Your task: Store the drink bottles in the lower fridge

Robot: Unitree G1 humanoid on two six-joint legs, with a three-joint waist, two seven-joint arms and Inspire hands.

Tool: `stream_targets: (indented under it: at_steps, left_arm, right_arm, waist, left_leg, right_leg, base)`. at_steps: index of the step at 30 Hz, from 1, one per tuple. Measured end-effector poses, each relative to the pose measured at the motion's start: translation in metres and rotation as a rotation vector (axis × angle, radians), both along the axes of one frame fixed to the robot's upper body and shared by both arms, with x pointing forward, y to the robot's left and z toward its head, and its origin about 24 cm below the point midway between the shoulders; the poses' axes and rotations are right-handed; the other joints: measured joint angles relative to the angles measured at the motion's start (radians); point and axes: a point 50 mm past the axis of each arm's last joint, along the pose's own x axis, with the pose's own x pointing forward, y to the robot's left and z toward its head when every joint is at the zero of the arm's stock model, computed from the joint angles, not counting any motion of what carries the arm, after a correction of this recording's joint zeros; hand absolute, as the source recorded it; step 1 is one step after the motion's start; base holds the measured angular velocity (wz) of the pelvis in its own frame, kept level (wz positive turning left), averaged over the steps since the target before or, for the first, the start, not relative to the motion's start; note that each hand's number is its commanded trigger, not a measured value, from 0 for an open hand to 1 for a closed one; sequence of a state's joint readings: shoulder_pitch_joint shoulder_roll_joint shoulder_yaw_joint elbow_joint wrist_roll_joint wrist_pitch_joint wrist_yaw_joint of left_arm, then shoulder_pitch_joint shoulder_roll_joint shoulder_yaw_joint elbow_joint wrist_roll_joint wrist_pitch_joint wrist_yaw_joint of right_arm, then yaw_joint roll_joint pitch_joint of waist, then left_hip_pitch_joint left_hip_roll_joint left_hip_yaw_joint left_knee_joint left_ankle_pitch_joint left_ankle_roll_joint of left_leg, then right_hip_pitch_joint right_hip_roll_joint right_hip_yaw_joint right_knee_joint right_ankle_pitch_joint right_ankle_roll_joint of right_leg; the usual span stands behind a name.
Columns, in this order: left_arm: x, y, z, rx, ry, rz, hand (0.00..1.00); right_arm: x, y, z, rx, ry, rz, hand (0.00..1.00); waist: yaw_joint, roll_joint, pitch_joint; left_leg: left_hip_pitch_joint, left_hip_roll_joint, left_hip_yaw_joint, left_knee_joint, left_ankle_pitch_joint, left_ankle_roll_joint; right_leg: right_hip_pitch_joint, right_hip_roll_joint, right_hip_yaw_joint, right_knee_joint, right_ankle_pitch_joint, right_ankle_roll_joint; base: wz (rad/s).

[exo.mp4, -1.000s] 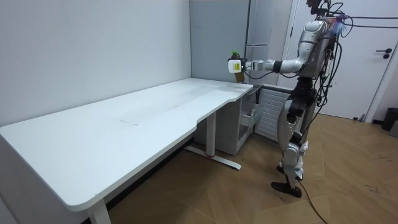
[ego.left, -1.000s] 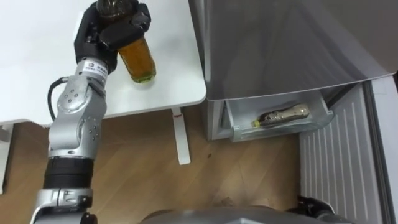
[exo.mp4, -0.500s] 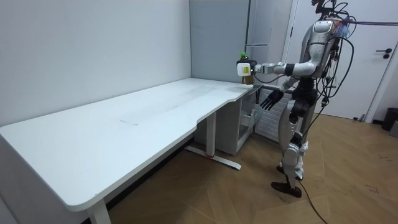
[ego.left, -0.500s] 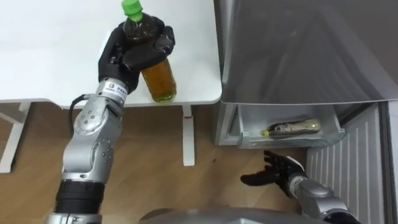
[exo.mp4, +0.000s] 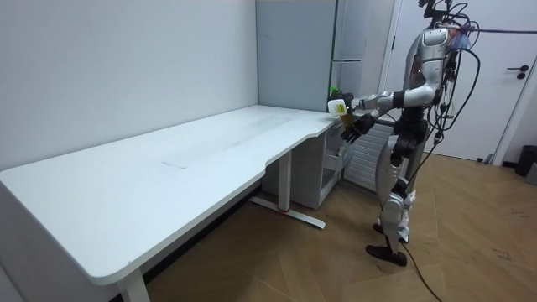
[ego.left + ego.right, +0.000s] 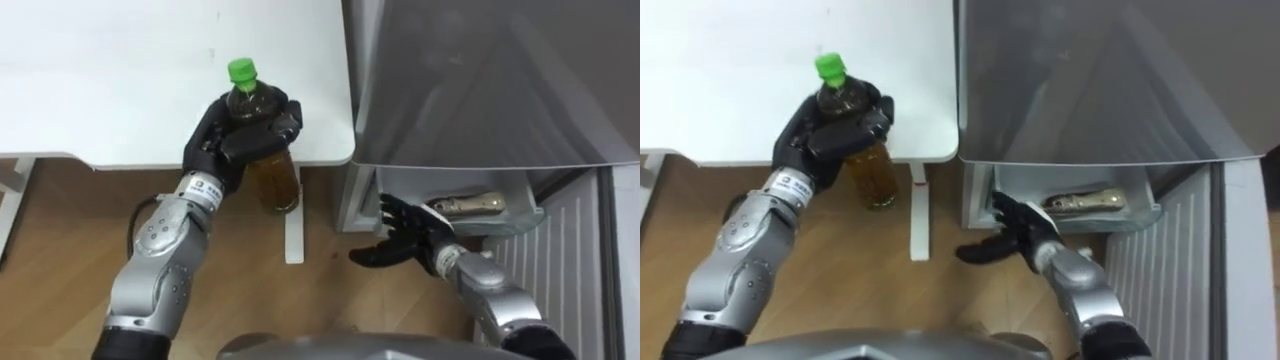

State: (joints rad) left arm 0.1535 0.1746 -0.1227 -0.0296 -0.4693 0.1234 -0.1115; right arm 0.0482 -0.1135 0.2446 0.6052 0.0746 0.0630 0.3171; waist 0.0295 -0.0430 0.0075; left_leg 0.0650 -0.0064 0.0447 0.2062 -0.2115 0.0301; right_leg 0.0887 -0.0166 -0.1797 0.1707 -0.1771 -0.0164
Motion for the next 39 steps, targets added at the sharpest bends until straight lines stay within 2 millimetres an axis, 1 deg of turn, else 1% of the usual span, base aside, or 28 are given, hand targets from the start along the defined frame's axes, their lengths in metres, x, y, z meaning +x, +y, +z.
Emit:
stream_targets:
  at_steps: [4,5,8,10,13,17,20,22,24,26,32,39]
  left_arm:
    - [0.0,0.0,0.001,-0.001,-0.01,-0.031,1.0]
    - [0.0,0.0,0.001,-0.001,-0.011,-0.035,1.0]
    - [-0.001,-0.003,-0.001,-0.007,-0.009,-0.064,1.0]
    - [-0.002,-0.003,-0.001,-0.009,-0.01,-0.079,1.0]
    - [-0.003,-0.004,-0.001,-0.015,-0.012,-0.094,1.0]
    - [-0.004,-0.008,-0.002,-0.025,-0.009,-0.099,1.0]
    - [-0.006,-0.012,-0.008,-0.033,0.015,-0.133,1.0]
    - [-0.009,-0.015,-0.01,-0.036,0.024,-0.15,1.0]
    - [-0.01,-0.015,-0.011,-0.034,0.026,-0.163,1.0]
    - [-0.011,-0.016,-0.013,-0.031,0.033,-0.173,1.0]
    - [-0.015,-0.019,-0.022,-0.028,0.075,-0.195,1.0]
    - [-0.018,-0.022,-0.025,-0.006,0.088,-0.265,1.0]
  right_arm:
    - [-0.002,0.007,0.002,0.063,0.015,0.086,0.0]
    - [-0.002,0.007,0.004,0.071,0.009,0.099,0.0]
    - [0.008,0.011,0.019,0.121,-0.054,0.167,0.0]
    - [0.009,0.013,0.022,0.146,-0.061,0.202,0.0]
    - [0.006,0.018,0.023,0.204,-0.032,0.238,0.0]
    - [0.005,0.025,0.029,0.275,-0.027,0.278,0.0]
    - [0.008,0.034,0.04,0.364,-0.059,0.318,0.0]
    - [0.008,0.038,0.043,0.415,-0.064,0.335,0.0]
    - [0.007,0.04,0.044,0.439,-0.057,0.342,0.0]
    - [0.005,0.041,0.044,0.453,-0.047,0.358,0.0]
    - [0.003,0.037,0.043,0.444,-0.028,0.388,0.0]
    - [-0.001,0.037,0.041,0.47,0.011,0.389,0.0]
  waist:
    - [0.004,0.006,0.0042]
    - [0.004,0.007,0.0048]
    - [0.006,0.007,0.0071]
    - [0.007,0.005,0.0076]
    - [0.009,0.005,0.0093]
    - [0.011,0.005,0.0094]
    - [0.02,0.003,0.0086]
    - [0.028,0.0,0.0085]
    - [0.03,-0.006,0.0082]
    - [0.033,-0.012,0.0054]
    - [0.034,-0.012,0.0058]
    - [0.035,-0.016,0.0058]
  left_leg:
    - [-0.002,-0.001,-0.012,-0.001,0.0,0.0]
    - [-0.002,-0.001,-0.012,-0.001,0.0,0.0]
    - [-0.001,-0.002,-0.014,-0.001,0.0,0.0]
    - [0.0,-0.002,-0.014,-0.001,0.0,0.0]
    - [-0.003,-0.002,-0.014,-0.001,0.0,0.0]
    - [-0.01,-0.004,-0.015,0.0,-0.002,0.003]
    - [-0.014,-0.005,-0.008,0.006,-0.003,0.005]
    - [-0.016,-0.004,-0.006,0.008,-0.004,0.006]
    - [-0.016,-0.004,-0.007,0.008,-0.004,0.006]
    - [-0.02,-0.005,-0.016,0.015,-0.005,0.006]
    - [-0.022,-0.005,-0.018,0.017,-0.005,0.007]
    - [-0.023,-0.005,-0.018,0.016,-0.005,0.007]
  right_leg:
    - [0.001,-0.005,-0.009,0.001,0.0,0.0]
    - [0.001,-0.006,-0.012,0.001,0.0,0.0]
    - [0.0,-0.007,-0.016,0.003,0.0,0.0]
    - [0.001,-0.007,-0.016,0.005,0.0,0.0]
    - [-0.006,-0.007,-0.016,0.014,-0.001,0.002]
    - [-0.008,-0.003,-0.015,0.017,-0.004,0.004]
    - [-0.01,-0.004,-0.015,0.017,-0.004,0.004]
    - [-0.01,-0.004,-0.014,0.017,-0.004,0.004]
    - [-0.01,-0.004,-0.015,0.017,-0.004,0.004]
    - [-0.013,-0.005,-0.016,0.018,-0.004,0.004]
    - [-0.02,-0.007,-0.016,0.032,-0.004,0.005]
    - [-0.021,-0.006,-0.013,0.035,-0.004,0.005]
  base:
    - [0.05]
    - [0.0]
    - [0.0]
    - [0.0]
    - [0.0]
    - [0.0]
    - [0.0]
    - [0.0]
    - [0.02]
    - [0.06]
    - [0.01]
    - [0.0]
